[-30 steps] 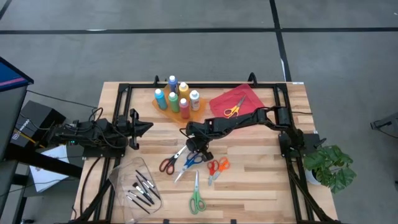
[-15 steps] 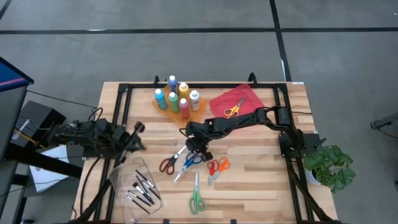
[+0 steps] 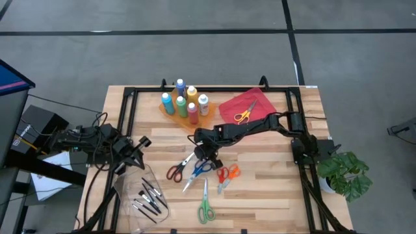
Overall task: Pick & Place Paint Supplies
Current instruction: Put the blue scissors into the pink bin
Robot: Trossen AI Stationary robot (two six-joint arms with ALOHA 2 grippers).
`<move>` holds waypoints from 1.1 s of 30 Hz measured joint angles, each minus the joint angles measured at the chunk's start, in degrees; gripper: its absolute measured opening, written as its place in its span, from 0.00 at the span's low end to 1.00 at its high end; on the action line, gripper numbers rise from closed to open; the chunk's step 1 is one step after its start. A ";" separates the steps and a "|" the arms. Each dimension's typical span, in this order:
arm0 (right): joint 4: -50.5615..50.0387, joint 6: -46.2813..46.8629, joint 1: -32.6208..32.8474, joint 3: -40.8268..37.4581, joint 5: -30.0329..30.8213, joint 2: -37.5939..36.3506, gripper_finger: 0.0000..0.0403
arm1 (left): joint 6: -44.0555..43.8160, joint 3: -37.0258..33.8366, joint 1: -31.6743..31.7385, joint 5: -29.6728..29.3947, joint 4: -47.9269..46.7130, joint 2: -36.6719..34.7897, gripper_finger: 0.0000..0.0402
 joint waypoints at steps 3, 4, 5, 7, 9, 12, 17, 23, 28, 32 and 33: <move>-0.02 -0.02 -0.02 0.00 0.00 0.00 0.03 | 0.02 0.00 0.60 -4.69 -0.04 0.00 0.00; -0.04 -0.02 0.00 0.00 0.00 0.00 0.03 | 0.02 0.00 0.99 -7.06 -0.08 0.00 0.00; -0.08 -0.13 0.04 0.00 0.00 0.00 0.03 | 0.02 0.00 1.31 -9.08 -0.27 0.00 0.00; -0.09 -0.33 0.11 0.00 0.00 0.00 0.03 | 0.04 0.00 1.61 -11.40 -0.62 0.00 0.00; -0.11 -0.66 0.11 0.00 0.00 0.00 0.03 | 0.04 0.00 1.62 -12.02 -0.53 0.00 0.00; -0.14 -0.81 0.09 0.00 0.00 0.00 0.03 | 0.04 0.00 1.62 -12.15 -0.50 0.00 0.00; -0.22 -0.84 0.20 0.00 -0.01 -0.02 0.03 | 0.03 0.00 1.62 -19.71 -1.23 0.00 0.00; -0.24 -1.24 0.26 0.00 -0.02 -0.02 0.03 | 0.04 0.00 1.62 -22.21 -1.37 0.00 0.00; -0.24 -1.22 0.26 0.00 -0.01 -0.02 0.03 | 0.02 0.00 1.62 -22.64 -1.35 0.00 0.00; -0.23 -1.22 0.26 0.00 -0.01 -0.02 0.03 | 0.03 0.00 1.62 -23.62 -1.41 0.00 0.00; -0.24 -1.22 0.26 0.00 -0.02 -0.02 0.03 | 0.03 0.00 1.62 -23.64 -1.86 0.00 0.00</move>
